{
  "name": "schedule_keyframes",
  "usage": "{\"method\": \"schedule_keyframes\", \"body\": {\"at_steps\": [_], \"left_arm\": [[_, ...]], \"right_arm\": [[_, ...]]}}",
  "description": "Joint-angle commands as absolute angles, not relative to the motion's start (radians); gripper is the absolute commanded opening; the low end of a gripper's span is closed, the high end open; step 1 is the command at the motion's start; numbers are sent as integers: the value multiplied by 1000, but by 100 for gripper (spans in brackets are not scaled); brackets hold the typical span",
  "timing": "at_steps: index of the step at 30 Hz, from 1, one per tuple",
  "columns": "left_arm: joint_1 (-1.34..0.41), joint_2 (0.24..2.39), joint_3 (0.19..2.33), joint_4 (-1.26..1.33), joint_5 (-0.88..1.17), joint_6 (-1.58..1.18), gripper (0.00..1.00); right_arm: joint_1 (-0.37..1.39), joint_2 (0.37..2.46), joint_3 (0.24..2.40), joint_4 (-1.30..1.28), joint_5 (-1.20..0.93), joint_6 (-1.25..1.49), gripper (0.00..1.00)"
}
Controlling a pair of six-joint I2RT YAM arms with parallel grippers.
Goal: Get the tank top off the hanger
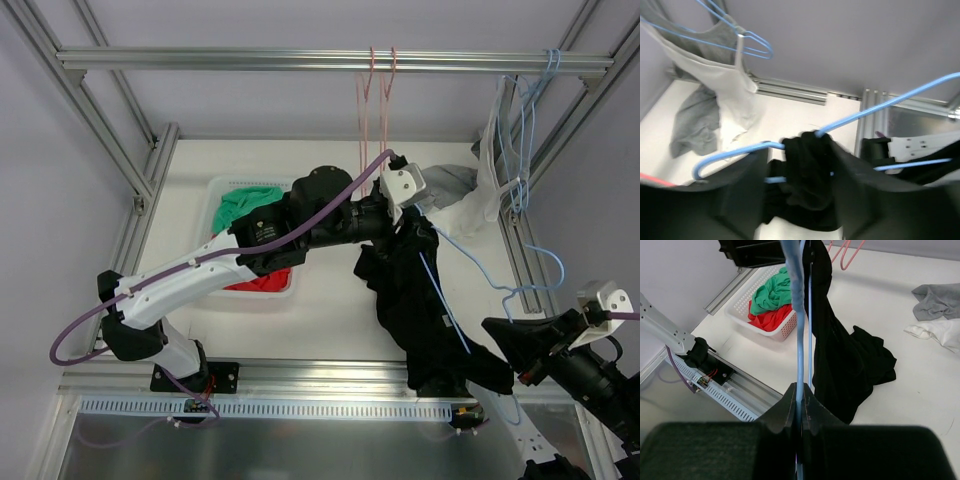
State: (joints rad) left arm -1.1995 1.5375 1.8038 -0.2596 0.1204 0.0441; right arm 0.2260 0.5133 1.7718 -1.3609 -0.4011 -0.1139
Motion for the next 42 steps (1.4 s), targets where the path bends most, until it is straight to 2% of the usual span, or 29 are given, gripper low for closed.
{"method": "schedule_keyframes", "body": {"at_steps": [1,4,7,8,10,12,13,15,18,19,21,23,25,27,30,31,35,36,40,42], "left_arm": [[-1203,1505,1815,-195,22,81,44],[-1203,1490,1787,-189,32,75,29],[-1203,1480,1772,-183,9,72,3],[-1203,1476,1766,-183,8,71,0],[-1203,1453,1750,-184,0,69,0],[-1203,1433,1721,-183,-20,67,21],[-1203,1416,1712,-181,-18,66,28],[-1203,1407,1695,-178,-12,66,32],[-1203,1410,1690,-181,-9,60,4],[-1203,1411,1692,-179,-8,60,0],[-1203,1411,1689,-179,-3,57,0],[-1203,1410,1683,-179,-2,57,8],[-1203,1410,1681,-179,-2,54,0],[-1203,1402,1680,-179,-30,43,0],[-1204,1367,1678,-176,-248,-6,0],[-1206,1358,1677,-176,-440,-43,0],[-1206,1276,1640,-178,-824,-139,0],[-1206,1247,1637,-175,-854,-143,0],[-1206,1200,1612,-176,-732,-135,0],[-1206,1166,1588,-167,-412,-106,0]], "right_arm": [[244,528,1809,-1341,-417,-118,0],[250,526,1802,-1339,-394,-121,0],[250,522,1783,-1324,-403,-123,0],[250,514,1776,-1316,-397,-126,0],[250,511,1758,-1313,-384,-130,0],[252,506,1747,-1310,-385,-133,0],[252,506,1740,-1302,-399,-132,0],[252,506,1736,-1292,-414,-130,0],[252,506,1736,-1273,-431,-124,0],[252,506,1736,-1269,-433,-124,0],[253,505,1733,-1267,-430,-126,0],[252,505,1730,-1267,-428,-127,0],[252,503,1727,-1267,-433,-130,0],[252,500,1718,-1267,-434,-141,0],[250,479,1686,-1267,-449,-187,0],[252,469,1655,-1267,-472,-202,0],[279,385,1635,-1258,-499,-267,0],[293,373,1638,-1256,-505,-278,0],[334,319,1667,-1186,-624,-319,0],[336,264,1625,-1079,-632,-289,0]]}}
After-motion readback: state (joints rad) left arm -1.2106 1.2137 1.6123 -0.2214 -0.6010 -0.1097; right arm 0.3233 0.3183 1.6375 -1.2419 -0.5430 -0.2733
